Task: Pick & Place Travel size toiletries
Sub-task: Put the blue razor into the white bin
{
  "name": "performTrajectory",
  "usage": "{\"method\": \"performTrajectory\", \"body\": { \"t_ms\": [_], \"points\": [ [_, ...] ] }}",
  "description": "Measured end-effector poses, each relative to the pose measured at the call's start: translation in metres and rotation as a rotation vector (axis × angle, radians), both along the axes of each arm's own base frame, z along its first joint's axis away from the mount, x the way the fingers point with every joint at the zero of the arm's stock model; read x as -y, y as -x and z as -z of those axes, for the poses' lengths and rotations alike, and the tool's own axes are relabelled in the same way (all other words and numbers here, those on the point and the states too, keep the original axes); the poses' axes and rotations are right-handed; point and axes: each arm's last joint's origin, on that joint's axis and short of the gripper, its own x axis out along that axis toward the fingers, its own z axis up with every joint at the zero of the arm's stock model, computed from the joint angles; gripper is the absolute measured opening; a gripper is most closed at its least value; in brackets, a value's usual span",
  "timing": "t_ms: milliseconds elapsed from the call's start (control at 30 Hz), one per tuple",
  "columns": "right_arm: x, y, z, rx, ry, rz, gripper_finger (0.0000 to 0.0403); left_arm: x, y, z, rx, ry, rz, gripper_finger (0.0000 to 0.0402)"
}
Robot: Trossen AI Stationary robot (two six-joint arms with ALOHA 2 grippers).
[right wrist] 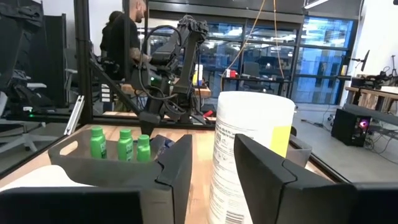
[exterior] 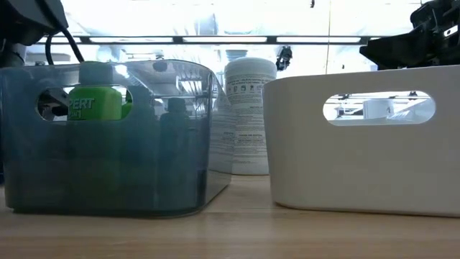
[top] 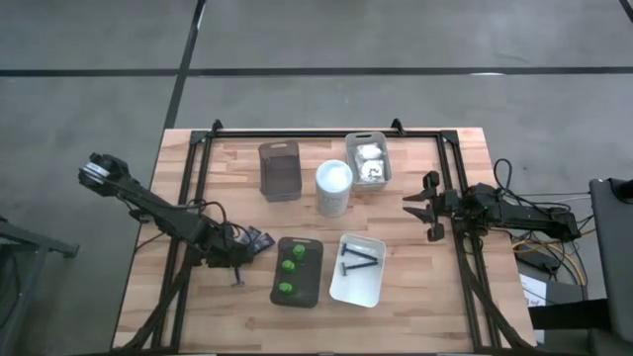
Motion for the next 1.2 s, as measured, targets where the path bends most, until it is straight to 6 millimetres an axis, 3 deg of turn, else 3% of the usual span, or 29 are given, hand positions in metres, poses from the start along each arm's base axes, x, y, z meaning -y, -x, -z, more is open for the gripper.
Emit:
{"method": "performTrajectory", "body": {
  "t_ms": [567, 967, 1200],
  "points": [
    [0.0, 0.0, 0.002, -0.025, 0.006, 0.001, 0.0156, 0.011, -0.019, -0.003, -0.044, -0.021, 0.089, 0.0049],
    [0.0, 0.0, 0.002, -0.026, 0.006, 0.002, 0.0179, 0.014, -0.027, -0.026, 0.067, -0.007, 0.105, 0.0037],
    [0.0, 0.0, 0.002, -0.026, 0.006, 0.001, 0.0188, 0.014, -0.035, -0.057, 0.245, -0.075, 0.073, 0.0037]
  ]
}}
